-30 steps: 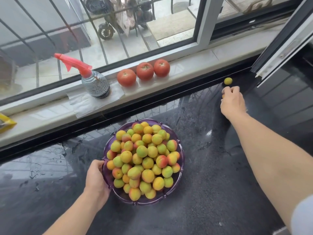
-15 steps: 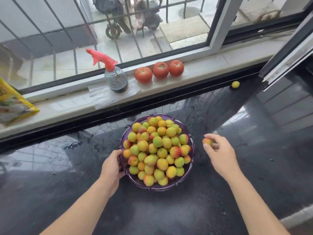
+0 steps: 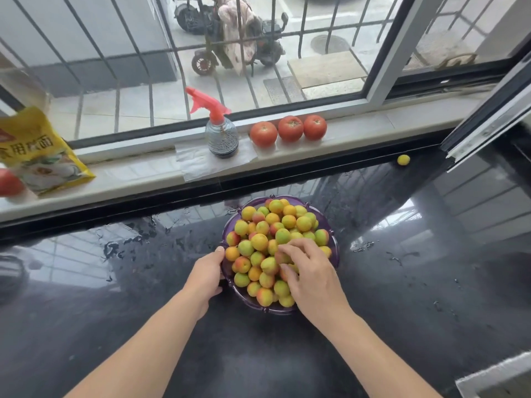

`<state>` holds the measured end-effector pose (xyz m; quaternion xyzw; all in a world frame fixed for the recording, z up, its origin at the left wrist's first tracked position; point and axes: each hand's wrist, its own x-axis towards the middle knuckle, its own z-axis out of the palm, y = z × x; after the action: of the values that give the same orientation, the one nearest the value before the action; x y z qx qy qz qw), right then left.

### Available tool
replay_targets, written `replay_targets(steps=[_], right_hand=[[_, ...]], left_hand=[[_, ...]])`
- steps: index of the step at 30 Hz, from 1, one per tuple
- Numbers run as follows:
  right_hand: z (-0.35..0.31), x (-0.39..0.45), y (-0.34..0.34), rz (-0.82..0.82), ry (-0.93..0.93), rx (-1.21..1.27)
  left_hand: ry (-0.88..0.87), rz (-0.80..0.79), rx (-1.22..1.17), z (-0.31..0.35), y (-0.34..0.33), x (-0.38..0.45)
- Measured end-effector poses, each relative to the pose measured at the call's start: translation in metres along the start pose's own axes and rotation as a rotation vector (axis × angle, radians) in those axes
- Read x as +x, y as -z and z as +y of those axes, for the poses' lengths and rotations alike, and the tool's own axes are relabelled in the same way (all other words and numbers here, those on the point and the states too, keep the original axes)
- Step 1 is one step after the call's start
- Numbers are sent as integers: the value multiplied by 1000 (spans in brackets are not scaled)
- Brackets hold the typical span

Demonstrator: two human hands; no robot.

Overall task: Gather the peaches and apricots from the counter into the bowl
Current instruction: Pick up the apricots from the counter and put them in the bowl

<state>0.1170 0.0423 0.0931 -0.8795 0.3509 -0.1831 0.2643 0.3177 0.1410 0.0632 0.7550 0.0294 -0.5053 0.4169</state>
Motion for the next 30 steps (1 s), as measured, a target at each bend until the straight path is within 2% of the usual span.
replay_targets(steps=[9,17,19,22,24,27,30], right_hand=[[-13,8,-7,21,-35,-144],[-7,9,2,-41,-35,-17],[4,9,13,36,-60,71],[48,17,31,266,-225,111],[90,29,42,325,-392,89],[147,48,53,267,-574,12],[188,71,54,177,-653,-55]], left_hand=[[7,-5,77,-3,5,7],[-2,-8,100,-10,3,10],[-23,-14,146,-17,6,16],[-53,-27,206,-22,7,25],[-57,-14,229,-24,9,31],[-49,18,225,-26,8,36],[-29,39,120,-22,2,36]])
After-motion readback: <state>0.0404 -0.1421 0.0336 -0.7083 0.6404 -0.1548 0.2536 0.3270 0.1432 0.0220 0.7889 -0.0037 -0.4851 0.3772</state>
